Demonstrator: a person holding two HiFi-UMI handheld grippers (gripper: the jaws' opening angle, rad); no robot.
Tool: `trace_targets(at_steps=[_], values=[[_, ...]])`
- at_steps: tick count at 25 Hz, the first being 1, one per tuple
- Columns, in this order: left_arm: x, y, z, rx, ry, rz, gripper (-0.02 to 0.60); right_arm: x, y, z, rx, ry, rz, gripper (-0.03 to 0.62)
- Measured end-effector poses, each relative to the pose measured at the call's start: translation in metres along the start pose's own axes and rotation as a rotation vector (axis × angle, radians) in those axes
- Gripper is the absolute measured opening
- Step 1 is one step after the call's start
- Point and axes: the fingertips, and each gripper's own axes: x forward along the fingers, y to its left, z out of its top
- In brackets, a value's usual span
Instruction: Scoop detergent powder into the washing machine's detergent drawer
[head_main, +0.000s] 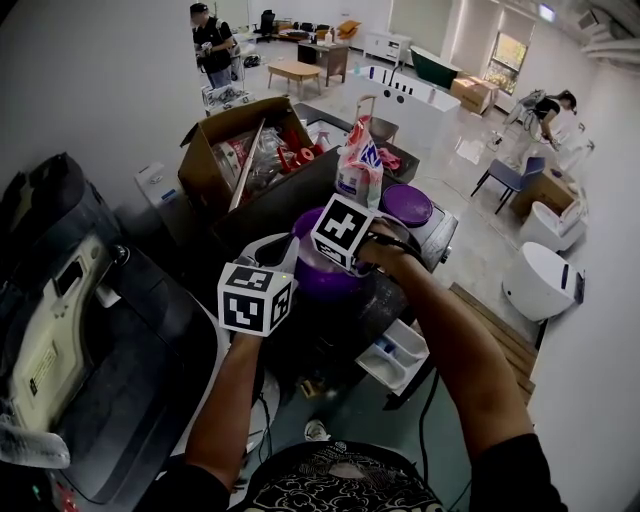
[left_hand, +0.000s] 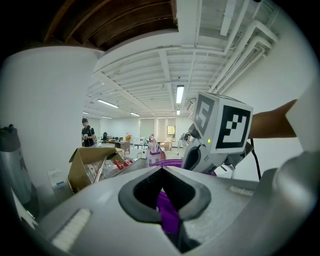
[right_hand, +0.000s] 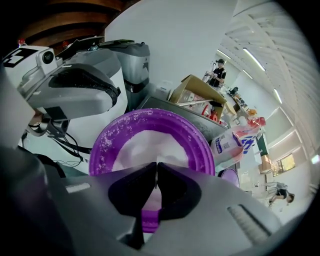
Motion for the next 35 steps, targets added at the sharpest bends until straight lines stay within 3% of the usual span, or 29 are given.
trace_targets(at_steps=[14,35], values=[[-0.001,-0.005,-0.001,-0.004,-0.001,0.006,0.000,-0.007,0.025,0.009,0.098,-0.021,0.157,0.037],[0.003,-0.012,-0.001,0.012,0.006,-0.011,0.000,-0.039,0.005,0.028,0.624,-0.329,0.409,0.037]])
